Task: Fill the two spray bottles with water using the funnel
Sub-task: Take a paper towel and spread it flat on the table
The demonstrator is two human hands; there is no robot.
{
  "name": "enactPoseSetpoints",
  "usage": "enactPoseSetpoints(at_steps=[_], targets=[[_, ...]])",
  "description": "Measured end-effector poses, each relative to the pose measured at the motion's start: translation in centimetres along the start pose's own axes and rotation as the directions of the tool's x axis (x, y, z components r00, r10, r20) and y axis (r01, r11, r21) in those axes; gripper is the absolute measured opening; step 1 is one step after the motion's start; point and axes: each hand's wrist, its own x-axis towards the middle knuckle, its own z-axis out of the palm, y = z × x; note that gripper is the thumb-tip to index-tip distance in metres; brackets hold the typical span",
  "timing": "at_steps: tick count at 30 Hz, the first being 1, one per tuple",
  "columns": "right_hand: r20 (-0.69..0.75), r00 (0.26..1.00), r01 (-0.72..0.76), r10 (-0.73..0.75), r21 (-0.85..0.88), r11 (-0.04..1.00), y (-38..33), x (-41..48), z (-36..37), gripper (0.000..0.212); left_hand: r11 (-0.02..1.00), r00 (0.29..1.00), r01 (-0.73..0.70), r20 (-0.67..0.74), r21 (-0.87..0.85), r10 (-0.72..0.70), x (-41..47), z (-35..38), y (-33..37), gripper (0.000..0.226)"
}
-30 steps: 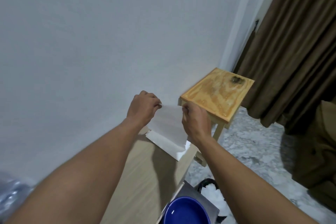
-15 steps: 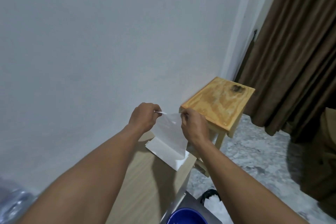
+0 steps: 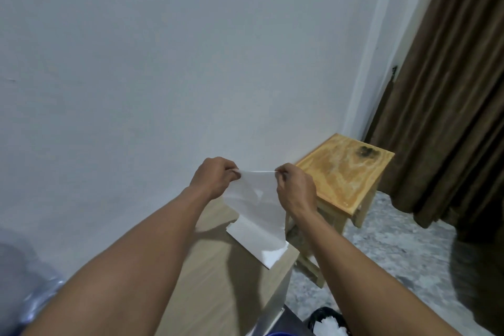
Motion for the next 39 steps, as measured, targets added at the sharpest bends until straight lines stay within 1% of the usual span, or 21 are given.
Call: enactPoseSetpoints(at_steps=[1,3,6,8,11,13,18,20,22,26,31,34,36,37,39], targets=[[0.019,1.000,0.017,-0.017,-0.014,1.000,-0.3,-0.1,-0.1,0.020,1.000,1.000,-0.005,-0.029,-0.007,0.005,-0.3,-0.3,0.1,0.012],[0.065,0.997,0.044,-0.040,-0.054,0.998,-1.0,-0.5,-0.2,0.023,1.000,0.999,-0.008,-0.040,-0.012,0.008,-0.9,-0.6,0.5,0.012],[0.043,0.999,0.009,-0.006,-0.063,0.998,-1.2,-0.9,-0.7,0.023,1.000,0.999,0.017,-0.030,-0.025,-0.018,-1.7,-0.7,0.7,0.010],[0.030,1.000,0.000,0.002,-0.068,0.998,-0.9,-1.2,-1.0,0.024,0.997,0.999,0.039,-0.010,-0.065,-0.040,-2.1,-0.4,0.5,0.009],[-0.024,1.000,0.010,-0.011,-0.037,0.999,-0.4,-1.5,-1.3,0.023,0.993,0.998,0.029,-0.045,-0.118,-0.035,-2.5,0.3,0.7,0.009],[-0.026,0.999,0.022,-0.022,-0.030,0.999,-0.4,-1.9,-1.3,0.023,0.985,0.997,0.035,-0.064,-0.166,-0.046,-2.8,0.4,0.8,0.008],[0.015,1.000,-0.006,0.005,0.076,0.997,-1.1,-2.3,-1.4,0.017,0.940,0.992,0.109,-0.032,-0.324,-0.126,-4.5,-2.0,-0.3,0.003],[0.072,0.997,-0.021,0.010,0.167,0.986,-1.8,-3.0,-1.2,0.014,0.908,0.988,0.146,0.002,-0.393,-0.158,-6.3,-3.6,-1.6,0.004],[0.164,0.986,-0.019,-0.022,0.244,0.970,-3.0,-3.9,-0.7,0.014,0.861,0.980,0.184,0.017,-0.474,-0.200,-9.0,-5.4,-3.2,0.005],[0.336,0.938,-0.037,-0.087,0.347,0.937,-6.7,-7.1,1.2,0.016,0.786,0.952,0.247,-0.010,-0.567,-0.307,-15.4,-8.4,-6.7,0.009],[0.460,0.868,0.006,-0.188,0.368,0.930,-12.5,-13.7,5.1,0.015,0.724,0.881,0.328,-0.080,-0.606,-0.466,-25.2,-11.7,-12.3,0.010],[0.535,0.806,0.028,-0.253,0.393,0.919,-16.2,-18.7,7.7,0.013,0.707,0.830,0.385,-0.113,-0.594,-0.547,-31.8,-13.9,-16.0,0.009],[0.584,0.757,0.045,-0.292,0.399,0.916,-18.5,-22.2,9.4,0.013,0.658,0.781,0.432,-0.110,-0.616,-0.615,-36.0,-15.1,-18.5,0.009],[0.610,0.730,0.051,-0.309,0.402,0.914,-19.5,-24.0,10.2,0.014,0.646,0.755,0.459,-0.116,-0.610,-0.646,-38.2,-15.7,-19.7,0.010],[0.662,0.669,0.057,-0.339,0.409,0.911,-21.4,-27.6,11.9,0.015,0.654,0.714,0.521,-0.140,-0.549,-0.686,-42.5,-16.8,-21.8,0.021]])
